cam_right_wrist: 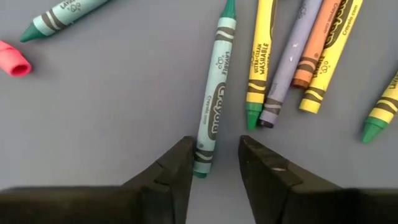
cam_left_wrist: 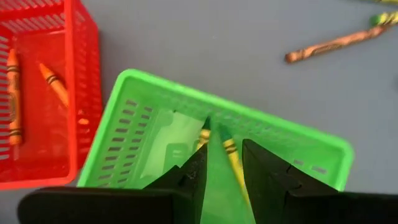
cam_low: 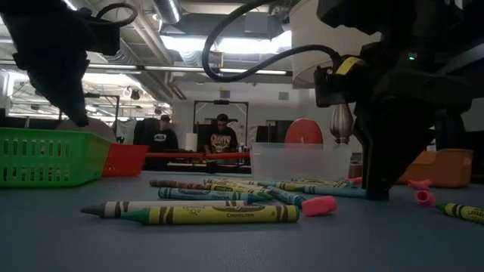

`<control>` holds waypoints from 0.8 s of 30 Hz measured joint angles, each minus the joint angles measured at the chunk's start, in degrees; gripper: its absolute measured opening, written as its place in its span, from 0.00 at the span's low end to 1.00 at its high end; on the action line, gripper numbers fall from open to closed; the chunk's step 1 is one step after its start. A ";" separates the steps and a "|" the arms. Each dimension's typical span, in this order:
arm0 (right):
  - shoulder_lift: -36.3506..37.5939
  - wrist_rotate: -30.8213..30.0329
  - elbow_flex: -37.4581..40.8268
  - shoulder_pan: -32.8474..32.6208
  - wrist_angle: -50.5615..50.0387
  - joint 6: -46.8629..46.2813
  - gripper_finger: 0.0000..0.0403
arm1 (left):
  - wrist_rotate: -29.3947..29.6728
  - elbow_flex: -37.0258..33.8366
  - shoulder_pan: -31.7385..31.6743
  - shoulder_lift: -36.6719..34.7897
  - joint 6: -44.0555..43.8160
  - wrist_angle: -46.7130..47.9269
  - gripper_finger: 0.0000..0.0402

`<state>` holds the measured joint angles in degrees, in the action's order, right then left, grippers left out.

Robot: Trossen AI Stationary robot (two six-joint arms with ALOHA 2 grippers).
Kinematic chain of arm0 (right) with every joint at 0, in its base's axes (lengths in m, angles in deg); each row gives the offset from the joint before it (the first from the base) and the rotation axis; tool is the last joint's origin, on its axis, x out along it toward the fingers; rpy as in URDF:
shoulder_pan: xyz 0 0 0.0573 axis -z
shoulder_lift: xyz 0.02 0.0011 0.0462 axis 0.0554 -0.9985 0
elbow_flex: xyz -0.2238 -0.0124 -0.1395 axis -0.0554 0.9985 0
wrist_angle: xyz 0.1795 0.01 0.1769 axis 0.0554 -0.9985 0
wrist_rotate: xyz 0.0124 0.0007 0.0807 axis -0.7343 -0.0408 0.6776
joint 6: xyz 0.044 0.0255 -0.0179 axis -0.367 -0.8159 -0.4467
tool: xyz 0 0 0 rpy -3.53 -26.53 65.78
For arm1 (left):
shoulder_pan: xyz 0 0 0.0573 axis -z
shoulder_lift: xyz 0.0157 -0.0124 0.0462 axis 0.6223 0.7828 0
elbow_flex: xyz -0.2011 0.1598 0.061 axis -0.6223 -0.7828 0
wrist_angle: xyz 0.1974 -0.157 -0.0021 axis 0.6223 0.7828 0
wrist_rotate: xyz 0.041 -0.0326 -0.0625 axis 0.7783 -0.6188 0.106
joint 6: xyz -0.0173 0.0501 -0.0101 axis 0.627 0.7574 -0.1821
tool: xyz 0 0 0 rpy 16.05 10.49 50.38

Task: Sort crayons
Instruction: Put the dark green crayon into the black bin

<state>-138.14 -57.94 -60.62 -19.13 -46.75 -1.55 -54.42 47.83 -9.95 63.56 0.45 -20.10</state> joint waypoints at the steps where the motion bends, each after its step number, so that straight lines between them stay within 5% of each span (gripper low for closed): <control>1: -0.02 0.05 0.00 0.00 0.09 0.00 0.29 | 0.47 0.00 0.00 0.00 0.00 -0.65 0.21; 13: -0.14 0.48 0.07 0.15 0.52 0.00 0.04 | 3.44 0.00 0.00 0.00 7.68 -13.01 0.21; 24: 3.22 -0.13 0.55 0.20 2.38 0.20 0.05 | 3.53 0.00 0.02 0.00 24.09 -28.75 0.21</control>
<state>-134.92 -58.07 -60.07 -18.93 -44.37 -1.35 -50.89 47.83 -9.93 63.56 24.54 -48.84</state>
